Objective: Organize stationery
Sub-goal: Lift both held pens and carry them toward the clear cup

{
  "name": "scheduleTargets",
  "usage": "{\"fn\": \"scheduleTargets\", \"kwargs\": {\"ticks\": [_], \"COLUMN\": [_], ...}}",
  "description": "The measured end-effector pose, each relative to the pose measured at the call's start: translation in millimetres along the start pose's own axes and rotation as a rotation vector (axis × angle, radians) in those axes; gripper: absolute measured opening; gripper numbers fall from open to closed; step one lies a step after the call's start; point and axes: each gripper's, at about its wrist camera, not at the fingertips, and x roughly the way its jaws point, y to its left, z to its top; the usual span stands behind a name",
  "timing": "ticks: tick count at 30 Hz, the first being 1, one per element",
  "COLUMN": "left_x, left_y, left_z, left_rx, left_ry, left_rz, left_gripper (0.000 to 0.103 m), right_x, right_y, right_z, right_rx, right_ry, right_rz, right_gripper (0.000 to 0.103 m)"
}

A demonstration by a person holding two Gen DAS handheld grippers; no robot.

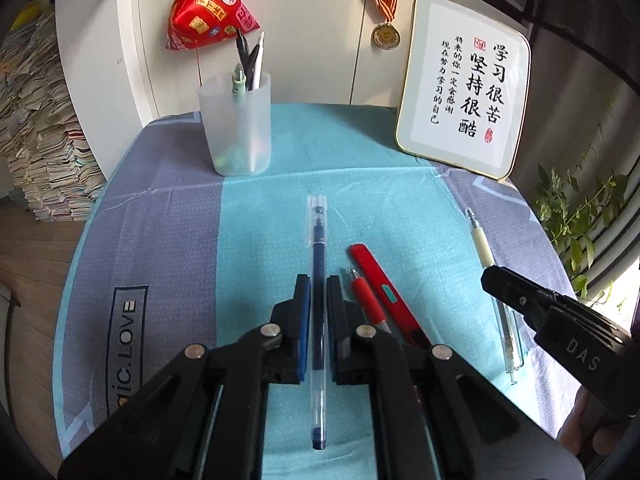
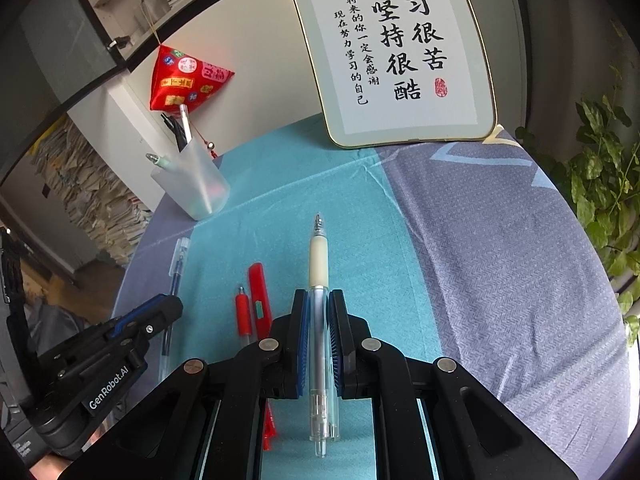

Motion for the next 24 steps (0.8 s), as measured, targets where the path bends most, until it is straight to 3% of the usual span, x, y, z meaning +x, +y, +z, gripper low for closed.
{"fn": "scheduleTargets", "kwargs": {"ticks": [5,13,19,21,24], "left_x": [-9.5,-33.3,-38.7,-40.6,-45.7], "left_y": [5.9,15.7,23.2,30.7,38.5], "left_z": [7.2,19.5,30.5,38.7,52.5], "left_rx": [-0.027,-0.028,-0.047,-0.081,-0.093], "left_ry": [-0.07,-0.181,-0.208,-0.232,-0.286], "left_rz": [0.075,0.099,0.102,0.083,0.113], "left_gripper": [0.006,0.006,0.006,0.006,0.006], "right_x": [-4.6,-12.1,-37.8,-40.1,-37.9], "right_y": [6.8,27.7,56.7,65.2,75.5], "right_z": [1.4,5.0,27.2,37.0,51.0], "right_rx": [-0.002,-0.063,-0.145,-0.167,-0.193], "right_ry": [-0.025,-0.053,-0.13,-0.142,-0.153], "right_rz": [0.045,0.069,0.107,0.114,0.118], "right_gripper": [0.01,0.01,0.01,0.01,0.01]}}
